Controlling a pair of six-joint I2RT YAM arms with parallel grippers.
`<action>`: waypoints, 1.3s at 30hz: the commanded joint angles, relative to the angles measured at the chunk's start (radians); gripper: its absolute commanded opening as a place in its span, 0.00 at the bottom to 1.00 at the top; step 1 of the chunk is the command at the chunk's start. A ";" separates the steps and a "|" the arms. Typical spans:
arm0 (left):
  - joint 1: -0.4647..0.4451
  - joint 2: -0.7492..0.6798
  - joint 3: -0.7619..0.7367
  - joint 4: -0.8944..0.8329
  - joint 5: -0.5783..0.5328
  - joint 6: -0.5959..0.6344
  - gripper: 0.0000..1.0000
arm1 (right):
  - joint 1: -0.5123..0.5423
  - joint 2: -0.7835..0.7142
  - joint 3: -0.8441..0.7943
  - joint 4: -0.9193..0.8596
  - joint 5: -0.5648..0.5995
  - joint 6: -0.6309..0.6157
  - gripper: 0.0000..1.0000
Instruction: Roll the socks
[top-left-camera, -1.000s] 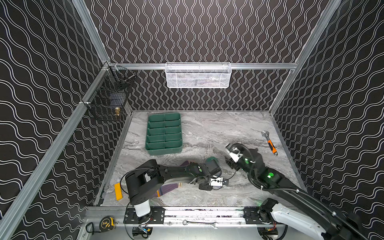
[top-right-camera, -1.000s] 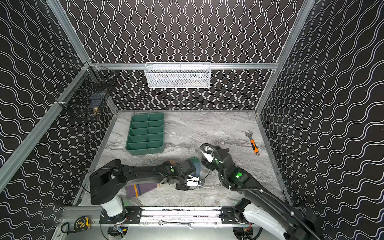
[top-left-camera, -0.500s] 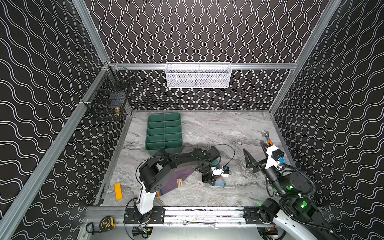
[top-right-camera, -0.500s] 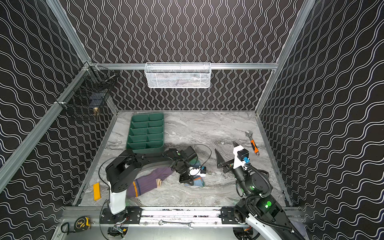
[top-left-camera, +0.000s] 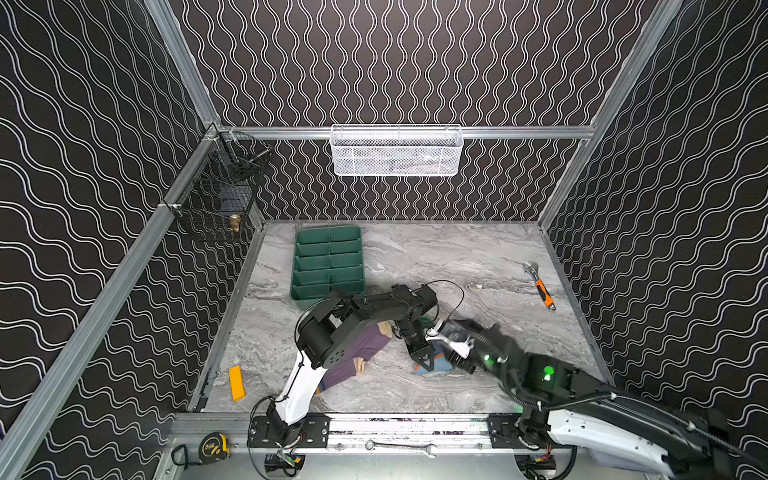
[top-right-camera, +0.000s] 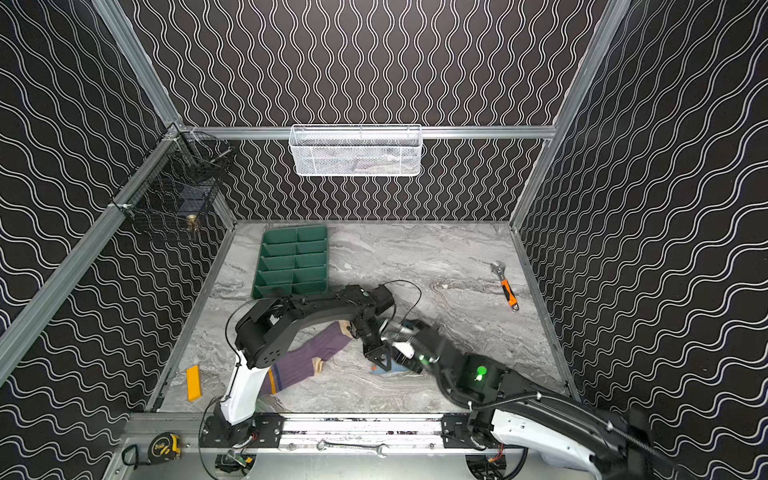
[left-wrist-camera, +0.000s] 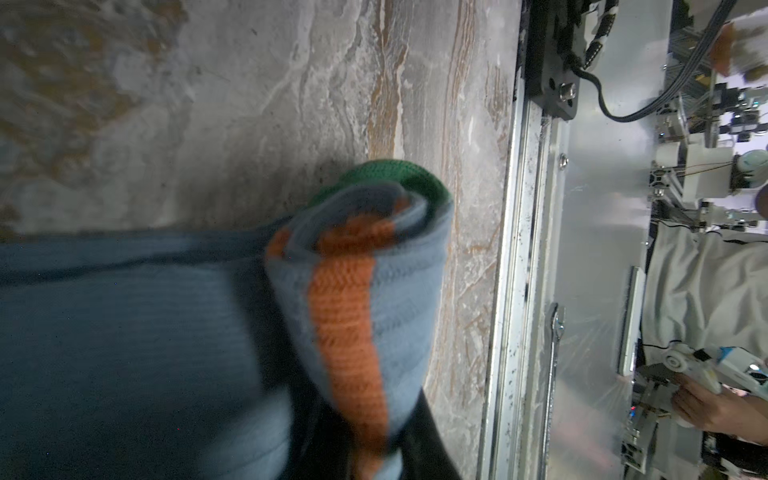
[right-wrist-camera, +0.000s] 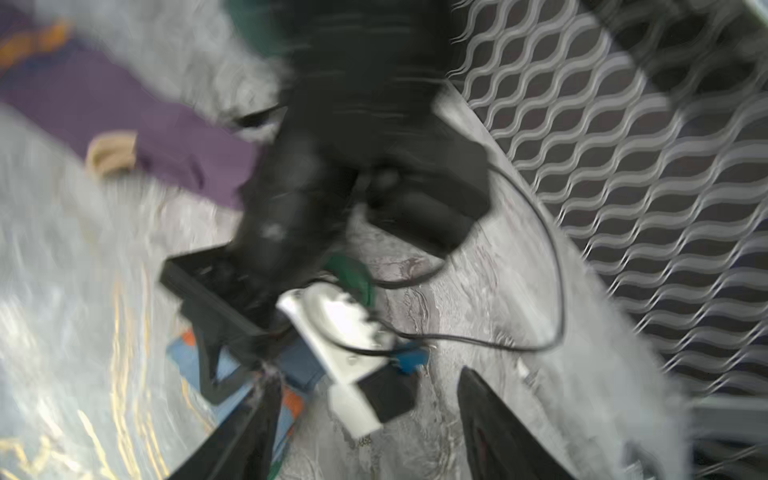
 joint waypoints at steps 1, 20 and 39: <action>0.001 0.071 -0.005 -0.021 -0.329 -0.015 0.00 | 0.139 0.079 -0.086 0.266 0.416 -0.306 0.73; 0.010 0.119 -0.005 -0.021 -0.333 0.001 0.00 | 0.167 0.414 -0.210 0.395 0.230 -0.204 0.77; 0.012 0.114 0.025 -0.030 -0.380 -0.019 0.00 | 0.215 0.183 -0.125 -0.008 0.130 -0.109 0.89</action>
